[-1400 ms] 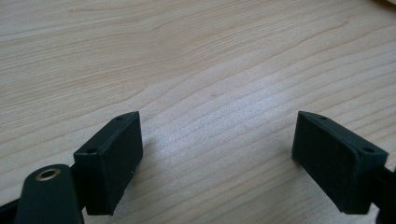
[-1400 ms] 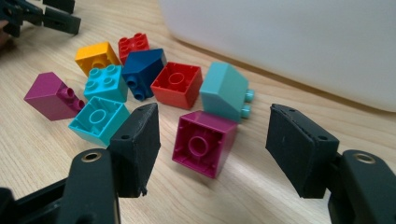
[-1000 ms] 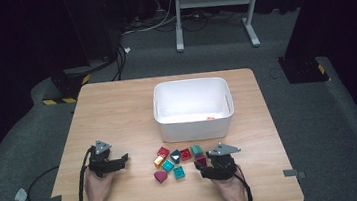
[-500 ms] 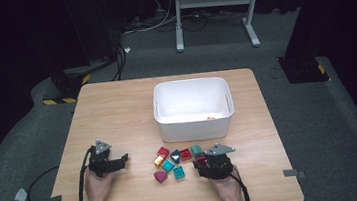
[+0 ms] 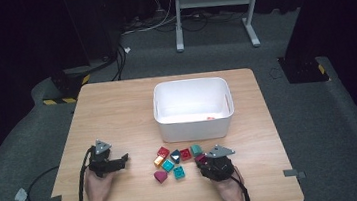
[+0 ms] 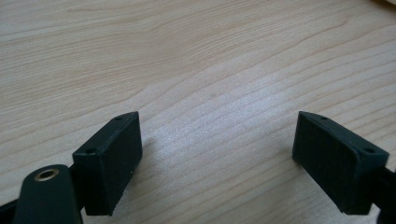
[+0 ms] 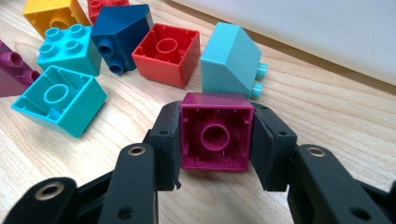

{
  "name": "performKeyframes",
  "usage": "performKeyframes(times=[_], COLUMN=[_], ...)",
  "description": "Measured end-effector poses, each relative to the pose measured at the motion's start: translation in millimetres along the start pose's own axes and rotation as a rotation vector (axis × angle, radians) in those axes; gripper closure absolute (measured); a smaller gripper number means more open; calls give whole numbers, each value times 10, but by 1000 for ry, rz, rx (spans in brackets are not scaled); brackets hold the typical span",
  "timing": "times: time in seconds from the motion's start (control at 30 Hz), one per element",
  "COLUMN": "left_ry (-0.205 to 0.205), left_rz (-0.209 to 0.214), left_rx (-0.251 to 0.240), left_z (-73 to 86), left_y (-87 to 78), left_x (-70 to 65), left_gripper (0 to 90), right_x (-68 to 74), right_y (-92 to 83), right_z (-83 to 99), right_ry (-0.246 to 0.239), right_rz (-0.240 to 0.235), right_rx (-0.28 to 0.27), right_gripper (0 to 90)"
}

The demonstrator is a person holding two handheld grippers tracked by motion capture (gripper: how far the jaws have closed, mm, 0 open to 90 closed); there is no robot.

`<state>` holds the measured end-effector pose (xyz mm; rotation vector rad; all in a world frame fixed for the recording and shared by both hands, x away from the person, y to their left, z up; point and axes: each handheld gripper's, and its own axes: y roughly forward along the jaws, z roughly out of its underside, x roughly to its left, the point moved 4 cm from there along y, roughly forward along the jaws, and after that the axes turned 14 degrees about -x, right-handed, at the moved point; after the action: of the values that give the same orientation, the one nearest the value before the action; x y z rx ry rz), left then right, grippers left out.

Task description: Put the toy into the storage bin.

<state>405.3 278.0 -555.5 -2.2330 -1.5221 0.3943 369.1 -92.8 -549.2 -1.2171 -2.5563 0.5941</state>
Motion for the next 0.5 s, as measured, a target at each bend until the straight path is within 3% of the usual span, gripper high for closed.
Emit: performKeyframes(times=[0.5], left_ry=[0], left_rz=[0], left_rx=[0], left_z=[0], left_y=[0], left_x=[-1], left_gripper=[161], right_x=[-11], right_y=[-107], right_z=[-27], right_ry=[-3], right_rz=[-27], right_rx=[-11], right_gripper=[589])
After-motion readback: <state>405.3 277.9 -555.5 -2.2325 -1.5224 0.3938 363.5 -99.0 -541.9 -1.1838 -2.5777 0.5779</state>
